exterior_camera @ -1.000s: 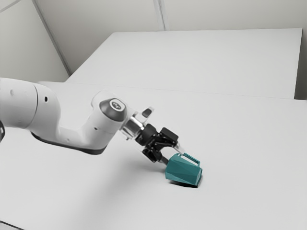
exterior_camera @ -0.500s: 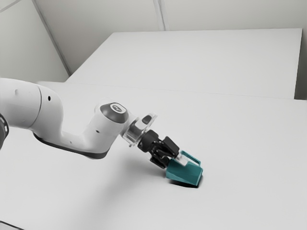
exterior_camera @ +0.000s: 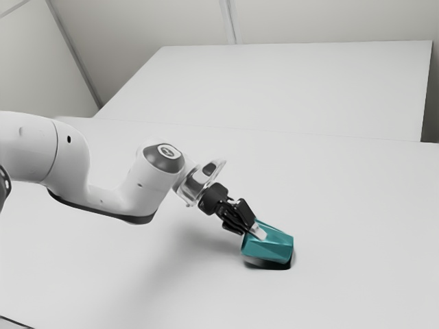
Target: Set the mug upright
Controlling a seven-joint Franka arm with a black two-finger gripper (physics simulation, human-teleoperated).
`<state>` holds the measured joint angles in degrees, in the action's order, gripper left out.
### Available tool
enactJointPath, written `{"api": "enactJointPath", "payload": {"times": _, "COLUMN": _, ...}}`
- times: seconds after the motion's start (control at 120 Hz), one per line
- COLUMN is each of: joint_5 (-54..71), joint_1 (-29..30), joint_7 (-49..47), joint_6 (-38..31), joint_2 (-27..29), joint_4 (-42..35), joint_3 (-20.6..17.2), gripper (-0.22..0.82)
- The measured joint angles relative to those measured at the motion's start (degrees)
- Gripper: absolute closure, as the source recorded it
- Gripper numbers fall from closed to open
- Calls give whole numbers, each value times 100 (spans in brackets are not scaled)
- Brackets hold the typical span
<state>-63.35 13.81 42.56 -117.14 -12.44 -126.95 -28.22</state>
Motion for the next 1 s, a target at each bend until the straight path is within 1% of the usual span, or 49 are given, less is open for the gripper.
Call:
{"api": "enactJointPath", "payload": {"times": 0.225, "joint_5": 251, "joint_1": -14, "joint_7": 179, "joint_6": -345, "joint_2": 504, "joint_4": 1, "joint_3": -93, "gripper": 78}}
{"api": "enactJointPath", "payload": {"times": 0.367, "joint_5": 1221, "joint_1": 70, "joint_7": 88, "joint_6": -647, "joint_2": 993, "joint_4": -4, "joint_3": -66, "gripper": 78}}
{"api": "enactJointPath", "payload": {"times": 0.508, "joint_5": 2960, "joint_1": 237, "joint_7": -397, "joint_6": -874, "joint_2": 1377, "joint_4": 14, "joint_3": -45, "gripper": 78}}
{"api": "enactJointPath", "payload": {"times": 0.733, "joint_5": 5087, "joint_1": 542, "joint_7": -1341, "joint_6": -935, "joint_2": 1593, "joint_4": 39, "joint_3": -28, "gripper": 78}}
{"api": "enactJointPath", "payload": {"times": 0.867, "joint_5": 5958, "joint_1": 637, "joint_7": -1951, "joint_6": -696, "joint_2": 1661, "joint_4": 35, "joint_3": -40, "gripper": 78}}
{"api": "enactJointPath", "payload": {"times": 1.0, "joint_5": 6337, "joint_1": 767, "joint_7": -2495, "joint_6": -531, "joint_2": 1646, "joint_4": -43, "joint_3": -48, "gripper": 78}}
